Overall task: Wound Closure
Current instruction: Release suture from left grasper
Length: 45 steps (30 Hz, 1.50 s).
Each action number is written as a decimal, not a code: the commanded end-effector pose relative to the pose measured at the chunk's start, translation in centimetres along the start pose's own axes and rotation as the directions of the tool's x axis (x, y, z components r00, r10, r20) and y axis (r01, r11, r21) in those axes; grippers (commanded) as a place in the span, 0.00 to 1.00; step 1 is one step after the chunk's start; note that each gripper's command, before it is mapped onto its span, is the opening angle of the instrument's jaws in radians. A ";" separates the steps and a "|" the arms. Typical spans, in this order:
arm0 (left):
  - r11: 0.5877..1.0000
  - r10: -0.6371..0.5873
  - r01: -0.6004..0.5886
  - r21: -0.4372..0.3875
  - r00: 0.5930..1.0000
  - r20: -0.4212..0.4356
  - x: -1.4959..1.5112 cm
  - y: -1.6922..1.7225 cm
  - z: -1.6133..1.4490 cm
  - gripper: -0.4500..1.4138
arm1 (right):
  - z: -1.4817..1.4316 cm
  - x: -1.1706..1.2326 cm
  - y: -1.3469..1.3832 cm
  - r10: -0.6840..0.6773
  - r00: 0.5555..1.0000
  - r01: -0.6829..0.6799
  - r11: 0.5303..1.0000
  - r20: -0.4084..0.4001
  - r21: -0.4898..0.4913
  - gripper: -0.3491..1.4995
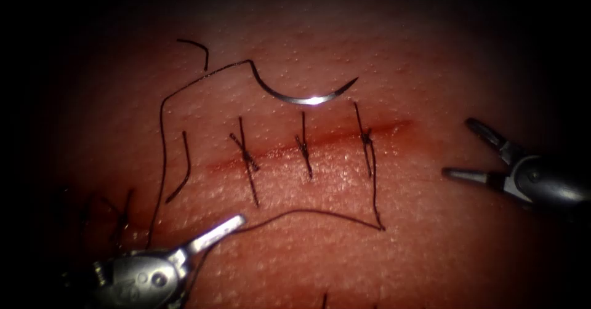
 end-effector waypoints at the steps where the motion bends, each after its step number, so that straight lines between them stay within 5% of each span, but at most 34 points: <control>1: 1.000 -0.003 0.003 0.005 1.000 0.013 -0.10 -0.07 0.03 0.98 | 0.08 0.00 -0.03 0.000 1.000 0.000 1.000 -0.002 0.000 0.84; 6: 1.000 -0.007 0.005 0.018 0.997 0.072 -0.46 -0.24 -0.14 0.81 | 0.06 0.01 -0.03 0.000 1.000 0.000 1.000 0.000 0.003 0.84; 16: 0.999 -0.042 0.040 0.015 0.974 0.223 -1.36 -0.26 -0.31 0.78 | -0.06 0.19 -0.07 -0.006 1.000 0.006 1.000 0.008 0.023 0.80; 22: 0.998 -0.061 0.062 0.009 0.930 0.362 -1.62 -0.22 -0.52 0.78 | -0.18 0.38 -0.12 -0.011 1.000 0.010 0.999 0.005 0.037 0.77; 30: 0.997 0.009 -0.030 0.075 0.962 0.273 -1.00 -0.35 -0.63 0.77 | -0.20 0.44 -0.10 -0.017 1.000 0.017 0.999 0.010 0.038 0.76; 38: 0.978 0.113 -0.137 0.158 0.982 0.154 0.18 -0.54 -0.54 0.68 | -0.22 0.42 -0.06 -0.019 1.000 0.018 0.999 0.008 0.043 0.76; 41: 0.969 0.134 -0.150 0.197 0.986 0.096 0.57 -0.70 -0.27 0.66 | -0.22 0.43 -0.07 -0.024 1.000 0.024 0.999 0.008 0.042 0.76; 45: 0.966 0.128 -0.142 0.217 0.989 0.076 0.65 -0.79 -0.07 0.65 | -0.23 0.42 -0.07 -0.024 1.000 0.024 0.999 0.008 0.044 0.76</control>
